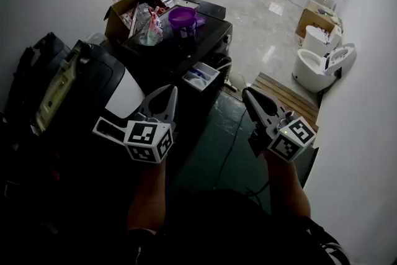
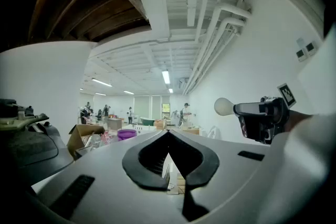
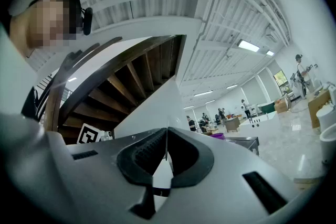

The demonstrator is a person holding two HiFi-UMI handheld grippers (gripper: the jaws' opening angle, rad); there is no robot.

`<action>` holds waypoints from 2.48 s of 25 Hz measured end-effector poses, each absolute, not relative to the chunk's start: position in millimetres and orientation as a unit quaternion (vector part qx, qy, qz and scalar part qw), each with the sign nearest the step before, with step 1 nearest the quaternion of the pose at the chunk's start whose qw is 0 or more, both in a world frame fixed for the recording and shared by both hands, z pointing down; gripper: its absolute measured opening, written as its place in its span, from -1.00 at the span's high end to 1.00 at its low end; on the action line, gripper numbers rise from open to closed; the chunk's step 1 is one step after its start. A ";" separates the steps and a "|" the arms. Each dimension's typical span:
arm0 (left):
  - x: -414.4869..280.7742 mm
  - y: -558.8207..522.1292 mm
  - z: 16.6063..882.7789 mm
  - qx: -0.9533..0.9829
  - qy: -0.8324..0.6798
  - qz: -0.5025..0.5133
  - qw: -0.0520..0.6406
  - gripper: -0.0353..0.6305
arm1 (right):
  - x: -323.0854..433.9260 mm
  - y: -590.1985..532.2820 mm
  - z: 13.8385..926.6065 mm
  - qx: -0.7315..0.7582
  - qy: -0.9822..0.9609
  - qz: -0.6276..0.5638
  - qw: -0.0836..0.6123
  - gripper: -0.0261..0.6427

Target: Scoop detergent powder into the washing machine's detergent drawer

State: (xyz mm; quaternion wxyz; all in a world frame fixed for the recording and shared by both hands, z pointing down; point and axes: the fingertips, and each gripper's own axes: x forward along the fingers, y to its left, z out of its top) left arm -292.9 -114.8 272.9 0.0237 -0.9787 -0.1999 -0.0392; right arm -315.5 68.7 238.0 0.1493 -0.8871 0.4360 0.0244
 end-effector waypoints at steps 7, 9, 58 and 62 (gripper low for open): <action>-292.9 -89.2 275.0 -0.977 -0.206 -0.045 0.028 0.87 | -316.7 88.4 242.1 -0.887 0.436 0.020 0.151 0.86; -291.9 -79.1 276.1 -0.977 -0.208 -0.045 0.028 0.87 | -318.8 97.3 244.1 -0.885 0.439 0.017 0.154 0.86; -23.4 -97.5 306.9 -0.972 -0.229 -0.058 0.000 0.87 | -55.4 88.7 290.9 -0.903 0.397 -0.048 0.155 0.85; -4.6 -118.9 313.9 -0.972 -0.228 -0.064 0.000 0.87 | -31.1 65.3 291.6 -0.903 0.400 -0.051 0.149 0.85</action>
